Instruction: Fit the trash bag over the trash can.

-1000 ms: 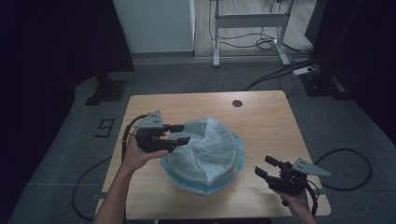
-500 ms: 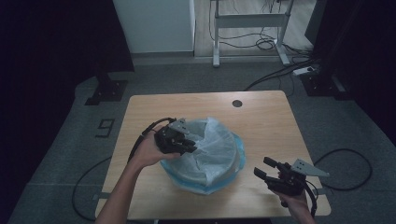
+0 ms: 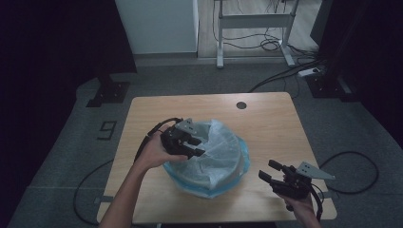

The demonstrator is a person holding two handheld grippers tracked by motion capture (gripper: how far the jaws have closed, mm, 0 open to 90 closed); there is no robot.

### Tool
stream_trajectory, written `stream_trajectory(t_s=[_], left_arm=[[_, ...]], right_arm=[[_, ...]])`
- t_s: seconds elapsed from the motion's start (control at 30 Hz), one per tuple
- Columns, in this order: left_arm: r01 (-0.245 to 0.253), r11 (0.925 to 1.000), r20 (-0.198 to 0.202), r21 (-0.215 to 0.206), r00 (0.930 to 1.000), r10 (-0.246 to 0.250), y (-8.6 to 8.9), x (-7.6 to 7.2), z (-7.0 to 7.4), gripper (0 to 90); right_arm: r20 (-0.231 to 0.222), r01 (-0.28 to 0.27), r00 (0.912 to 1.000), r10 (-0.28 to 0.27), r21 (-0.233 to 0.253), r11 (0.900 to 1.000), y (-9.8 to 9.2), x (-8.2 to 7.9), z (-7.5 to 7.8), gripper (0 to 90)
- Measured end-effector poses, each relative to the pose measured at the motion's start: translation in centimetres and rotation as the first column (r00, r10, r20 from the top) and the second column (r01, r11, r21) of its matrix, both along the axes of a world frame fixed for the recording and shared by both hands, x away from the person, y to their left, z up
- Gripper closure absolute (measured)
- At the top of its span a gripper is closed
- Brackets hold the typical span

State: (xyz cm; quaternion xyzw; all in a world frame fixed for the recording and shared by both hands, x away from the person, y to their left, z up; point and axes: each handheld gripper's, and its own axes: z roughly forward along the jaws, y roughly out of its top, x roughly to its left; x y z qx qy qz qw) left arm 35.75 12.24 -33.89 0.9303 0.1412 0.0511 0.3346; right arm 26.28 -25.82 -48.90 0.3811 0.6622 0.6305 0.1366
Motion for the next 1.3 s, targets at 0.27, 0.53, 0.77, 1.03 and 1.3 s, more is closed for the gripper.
stream_trajectory(t_s=[0.27,0.53,0.77,1.03,1.3], left_arm=[[0.033,0.9980,-0.018,0.054,0.9993,-0.032,-2.7,0.4,-0.3,60.6],[0.063,0.9910,-0.042,0.118,0.9974,-0.059,-5.0,0.8,-1.1,63.0],[0.095,0.9780,-0.059,0.186,0.9946,-0.086,-6.4,0.6,-1.8,63.6],[0.129,0.9719,-0.068,0.197,0.9907,-0.118,-6.9,0.5,-2.2,57.3],[0.142,0.9790,-0.051,0.146,0.9894,-0.136,-6.1,0.3,-1.6,47.6]], right_arm=[[-0.004,-0.002,1.0000,0.002,0.001,1.000,0.0,0.1,-0.1,30.0],[-0.009,0.001,1.0000,-0.001,0.005,1.000,-0.2,0.1,-0.3,30.0],[-0.011,0.001,0.9999,-0.001,0.004,1.000,-0.2,0.1,-0.3,30.0],[-0.013,0.005,0.9999,-0.005,0.005,1.000,-0.3,0.1,-0.3,29.8],[-0.012,0.008,0.9999,-0.008,0.005,1.000,-0.3,0.1,-0.3,29.6]])
